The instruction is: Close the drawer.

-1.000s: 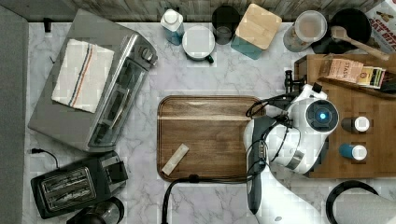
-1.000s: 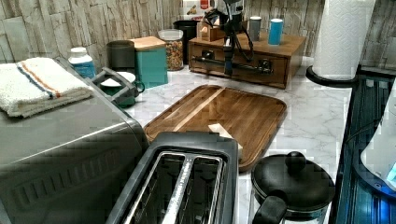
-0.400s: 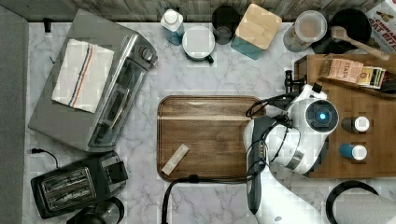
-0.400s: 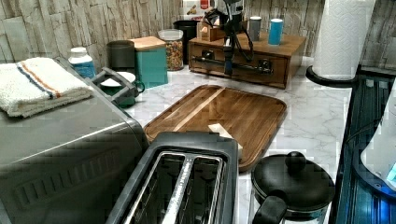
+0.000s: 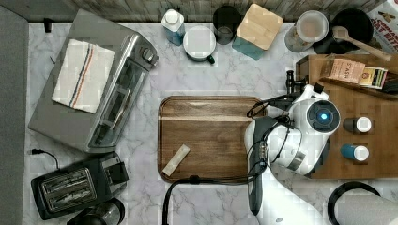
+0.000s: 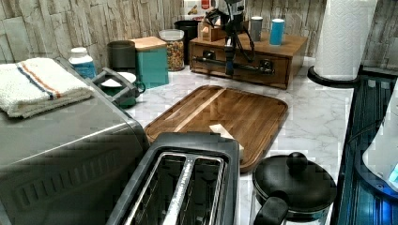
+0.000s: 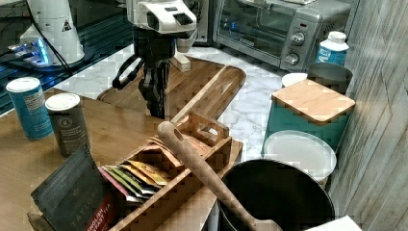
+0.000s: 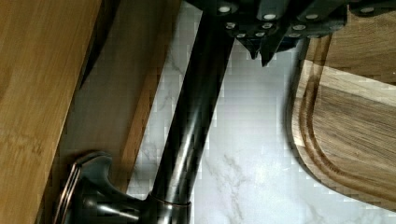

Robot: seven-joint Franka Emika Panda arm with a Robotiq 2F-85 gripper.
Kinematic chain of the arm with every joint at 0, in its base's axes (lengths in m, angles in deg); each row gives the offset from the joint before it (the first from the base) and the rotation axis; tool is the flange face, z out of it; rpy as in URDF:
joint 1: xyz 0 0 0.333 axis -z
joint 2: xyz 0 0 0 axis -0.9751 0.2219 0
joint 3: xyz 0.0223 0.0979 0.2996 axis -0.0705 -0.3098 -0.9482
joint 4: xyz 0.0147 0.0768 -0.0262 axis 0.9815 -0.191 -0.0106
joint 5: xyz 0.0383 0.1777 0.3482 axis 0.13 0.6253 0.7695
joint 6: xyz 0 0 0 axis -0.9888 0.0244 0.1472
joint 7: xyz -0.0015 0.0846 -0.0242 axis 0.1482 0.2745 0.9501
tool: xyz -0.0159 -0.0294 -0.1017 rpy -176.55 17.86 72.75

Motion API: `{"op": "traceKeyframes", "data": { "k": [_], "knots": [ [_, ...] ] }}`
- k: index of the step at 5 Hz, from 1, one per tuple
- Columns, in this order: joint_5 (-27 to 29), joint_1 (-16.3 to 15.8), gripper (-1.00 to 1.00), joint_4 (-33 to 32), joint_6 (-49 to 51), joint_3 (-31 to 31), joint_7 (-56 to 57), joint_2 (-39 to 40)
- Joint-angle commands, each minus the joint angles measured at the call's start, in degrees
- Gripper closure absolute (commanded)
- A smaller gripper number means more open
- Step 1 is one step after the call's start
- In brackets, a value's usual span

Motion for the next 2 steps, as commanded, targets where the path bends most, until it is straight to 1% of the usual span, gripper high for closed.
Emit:
{"op": "traceKeyframes", "data": {
  "k": [1,2],
  "knots": [
    [-0.3,5.9,1.0,8.4,-4.3,6.0,1.1,-3.3],
    [0.0,5.4,1.0,8.4,-4.3,6.5,1.2,-3.2]
  ]
}}
